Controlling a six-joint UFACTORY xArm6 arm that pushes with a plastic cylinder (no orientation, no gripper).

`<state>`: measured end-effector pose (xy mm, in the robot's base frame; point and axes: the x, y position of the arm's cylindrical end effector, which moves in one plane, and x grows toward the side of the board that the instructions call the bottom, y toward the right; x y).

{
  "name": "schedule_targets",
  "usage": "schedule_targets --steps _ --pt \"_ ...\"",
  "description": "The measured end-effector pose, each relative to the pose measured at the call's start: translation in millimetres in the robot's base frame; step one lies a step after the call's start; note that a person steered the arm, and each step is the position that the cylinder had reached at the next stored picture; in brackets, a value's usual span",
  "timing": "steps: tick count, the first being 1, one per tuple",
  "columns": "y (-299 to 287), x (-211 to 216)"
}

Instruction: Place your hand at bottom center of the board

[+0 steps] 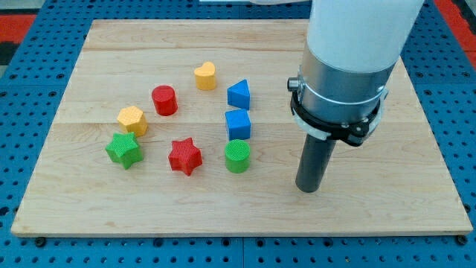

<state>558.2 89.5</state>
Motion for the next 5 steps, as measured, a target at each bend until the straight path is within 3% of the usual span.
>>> schedule_targets --steps 5 --pt "-2.1 5.6"
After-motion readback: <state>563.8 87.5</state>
